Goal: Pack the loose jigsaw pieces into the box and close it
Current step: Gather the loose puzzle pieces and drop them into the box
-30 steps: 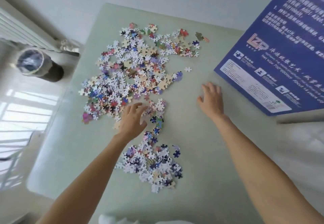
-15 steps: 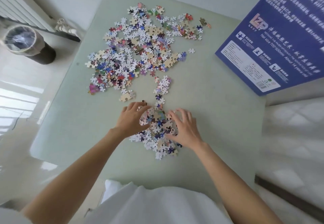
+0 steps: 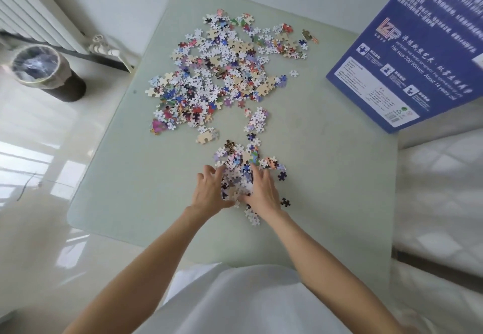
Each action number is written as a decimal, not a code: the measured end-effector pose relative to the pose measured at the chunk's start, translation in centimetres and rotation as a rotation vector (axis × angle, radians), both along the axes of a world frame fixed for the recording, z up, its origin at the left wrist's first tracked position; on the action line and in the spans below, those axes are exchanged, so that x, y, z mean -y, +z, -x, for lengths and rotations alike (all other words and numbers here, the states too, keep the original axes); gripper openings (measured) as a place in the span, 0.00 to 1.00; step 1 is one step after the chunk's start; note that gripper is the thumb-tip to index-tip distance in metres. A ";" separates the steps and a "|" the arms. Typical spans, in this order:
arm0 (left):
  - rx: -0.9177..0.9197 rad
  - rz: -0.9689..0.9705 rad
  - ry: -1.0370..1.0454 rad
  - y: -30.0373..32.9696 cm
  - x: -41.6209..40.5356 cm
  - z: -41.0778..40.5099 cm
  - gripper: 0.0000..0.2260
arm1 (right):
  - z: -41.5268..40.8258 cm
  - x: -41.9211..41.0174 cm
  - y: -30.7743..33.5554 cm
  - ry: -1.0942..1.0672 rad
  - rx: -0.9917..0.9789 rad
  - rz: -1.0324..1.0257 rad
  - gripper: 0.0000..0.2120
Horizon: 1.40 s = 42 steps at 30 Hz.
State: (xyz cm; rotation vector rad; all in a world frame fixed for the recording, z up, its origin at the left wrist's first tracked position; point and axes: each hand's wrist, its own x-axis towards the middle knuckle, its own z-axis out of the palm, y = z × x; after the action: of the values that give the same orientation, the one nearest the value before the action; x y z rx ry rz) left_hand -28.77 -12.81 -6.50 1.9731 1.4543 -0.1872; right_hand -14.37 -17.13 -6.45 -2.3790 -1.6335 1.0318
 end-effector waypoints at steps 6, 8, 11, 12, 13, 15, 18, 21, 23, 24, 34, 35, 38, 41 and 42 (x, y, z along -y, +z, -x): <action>0.039 0.002 -0.053 -0.6 -0.7 -0.3 0.36 | -0.5 -0.2 -0.4 0.061 0.162 -0.048 0.31; 0.046 -0.001 -0.067 -0.6 -0.7 -0.6 0.33 | -0.4 -0.3 -0.4 0.063 0.164 -0.062 0.27; 0.087 0.000 -0.087 -0.7 -0.4 -1.0 0.29 | 0.2 -0.2 -0.4 0.036 0.093 -0.068 0.26; 0.105 0.008 -0.090 -0.6 -0.3 -1.1 0.29 | 0.3 -0.1 -0.4 0.021 0.073 -0.071 0.26; 0.124 0.018 -0.089 -0.6 -0.2 -1.2 0.29 | 0.3 -0.1 -0.4 0.006 0.052 -0.074 0.26; 0.143 0.032 -0.093 -0.6 0.0 -1.4 0.29 | 0.3 -0.1 -0.2 -0.021 0.007 -0.080 0.27; 0.166 0.037 -0.078 -0.6 -0.2 -1.8 0.26 | -0.1 -0.3 0.1 0.000 -0.028 -0.082 0.28; 0.169 0.020 -0.076 -0.7 -0.6 -1.8 0.21 | -0.6 -0.4 0.6 0.005 -0.055 -0.070 0.27; 0.179 0.021 -0.062 -0.9 -0.6 -1.6 0.19 | -1.0 -0.3 0.8 -0.033 -0.080 -0.070 0.27; 0.184 0.023 -0.054 -0.9 -0.6 -1.6 0.18 | -1.2 -0.2 0.9 -0.048 -0.091 -0.069 0.27; 0.138 0.014 -0.041 -0.9 -0.5 -1.8 0.16 | -3.1 -0.3 1.6 -0.154 -0.081 -0.126 0.24; 0.139 0.013 -0.044 -0.9 -0.5 -1.9 0.16 | -3.3 -0.3 1.7 -0.172 -0.081 -0.140 0.24; 0.167 0.019 -0.039 -0.5 -0.4 -2.1 0.17 | -4.2 -0.2 1.9 -0.233 -0.094 -0.174 0.24; 0.206 0.045 0.036 0.0 -0.5 -1.8 0.15 | -5.1 -0.1 2.0 -0.245 -0.102 -0.181 0.19; 0.213 0.052 0.071 0.1 -0.6 -1.7 0.14 | -5.5 -0.1 2.1 -0.239 -0.099 -0.186 0.18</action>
State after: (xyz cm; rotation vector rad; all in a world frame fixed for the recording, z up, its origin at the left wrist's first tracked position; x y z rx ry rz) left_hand -27.07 -12.18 -6.37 1.8354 1.3644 0.0163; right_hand -8.84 -17.05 -4.39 -2.2909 -1.3111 0.8959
